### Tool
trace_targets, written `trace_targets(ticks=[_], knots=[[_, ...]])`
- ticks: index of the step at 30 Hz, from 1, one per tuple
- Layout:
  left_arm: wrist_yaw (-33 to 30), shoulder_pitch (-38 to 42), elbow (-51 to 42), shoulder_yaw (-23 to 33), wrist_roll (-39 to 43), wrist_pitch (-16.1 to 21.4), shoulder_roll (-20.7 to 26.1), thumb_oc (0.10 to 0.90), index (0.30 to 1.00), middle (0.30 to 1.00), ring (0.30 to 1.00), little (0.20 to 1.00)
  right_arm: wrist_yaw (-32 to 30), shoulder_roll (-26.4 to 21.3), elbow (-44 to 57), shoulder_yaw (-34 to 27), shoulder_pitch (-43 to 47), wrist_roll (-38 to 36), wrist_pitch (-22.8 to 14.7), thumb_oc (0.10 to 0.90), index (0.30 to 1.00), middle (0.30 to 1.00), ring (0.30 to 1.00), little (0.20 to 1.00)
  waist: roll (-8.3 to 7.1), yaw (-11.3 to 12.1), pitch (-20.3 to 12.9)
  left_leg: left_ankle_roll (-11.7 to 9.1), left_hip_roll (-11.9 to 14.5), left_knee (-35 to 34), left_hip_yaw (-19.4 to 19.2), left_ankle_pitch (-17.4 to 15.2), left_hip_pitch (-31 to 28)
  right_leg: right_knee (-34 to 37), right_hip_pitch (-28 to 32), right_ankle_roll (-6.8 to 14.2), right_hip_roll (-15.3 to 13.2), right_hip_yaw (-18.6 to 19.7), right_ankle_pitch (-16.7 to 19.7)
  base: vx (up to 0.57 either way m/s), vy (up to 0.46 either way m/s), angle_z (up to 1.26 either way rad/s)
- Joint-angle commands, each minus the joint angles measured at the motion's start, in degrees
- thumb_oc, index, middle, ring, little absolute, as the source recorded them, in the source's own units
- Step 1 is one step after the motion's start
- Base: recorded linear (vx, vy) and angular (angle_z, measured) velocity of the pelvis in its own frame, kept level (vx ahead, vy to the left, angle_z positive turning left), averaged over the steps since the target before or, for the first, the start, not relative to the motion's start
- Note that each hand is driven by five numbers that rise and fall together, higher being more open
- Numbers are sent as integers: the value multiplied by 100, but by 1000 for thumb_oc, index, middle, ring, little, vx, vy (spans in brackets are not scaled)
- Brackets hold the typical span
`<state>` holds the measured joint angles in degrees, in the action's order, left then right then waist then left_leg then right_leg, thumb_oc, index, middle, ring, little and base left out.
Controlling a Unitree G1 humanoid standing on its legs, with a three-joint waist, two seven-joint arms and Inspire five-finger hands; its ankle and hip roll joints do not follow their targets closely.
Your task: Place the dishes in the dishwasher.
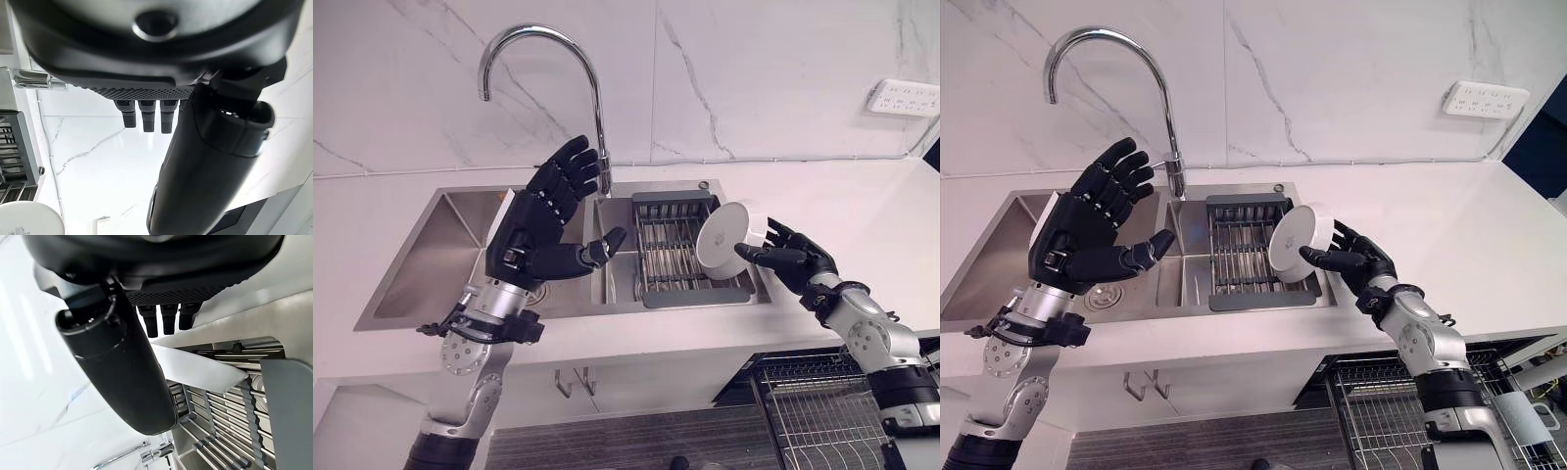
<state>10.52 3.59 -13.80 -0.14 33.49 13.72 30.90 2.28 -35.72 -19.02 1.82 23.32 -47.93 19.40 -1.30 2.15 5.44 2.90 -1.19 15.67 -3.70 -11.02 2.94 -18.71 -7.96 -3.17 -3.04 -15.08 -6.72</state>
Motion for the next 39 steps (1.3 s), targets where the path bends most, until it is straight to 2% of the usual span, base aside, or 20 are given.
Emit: trace_targets(ticks=[1,22,33,39], knots=[[-56,631,-518,25,212,419,325,800,900,900,900,900,287,-235,-245,193,936,-77,-208,800,900,900,900,900,-195,287,-324,-509,562,151,-34,-353,20,152,649,765,-424,194,-726,0,0,0],[-63,675,-486,-3,262,396,340,800,900,900,900,900,460,-465,-348,405,1305,215,-29,800,900,900,900,900,-223,293,-340,-513,551,151,-16,-336,38,152,626,765,-412,239,-704,0,0,0],[-71,681,-500,-56,274,395,324,800,900,900,900,900,449,-377,-341,580,1392,309,78,800,900,900,900,900,-223,322,-344,-509,544,151,-1,-328,56,152,614,768,-423,229,-699,0,0,0],[-84,695,-496,-85,281,367,306,800,900,900,900,900,249,-262,-488,572,1519,31,5,800,900,900,900,900,-210,346,-351,-514,547,151,2,-325,54,152,619,769,-431,223,-694,0,0,0]])
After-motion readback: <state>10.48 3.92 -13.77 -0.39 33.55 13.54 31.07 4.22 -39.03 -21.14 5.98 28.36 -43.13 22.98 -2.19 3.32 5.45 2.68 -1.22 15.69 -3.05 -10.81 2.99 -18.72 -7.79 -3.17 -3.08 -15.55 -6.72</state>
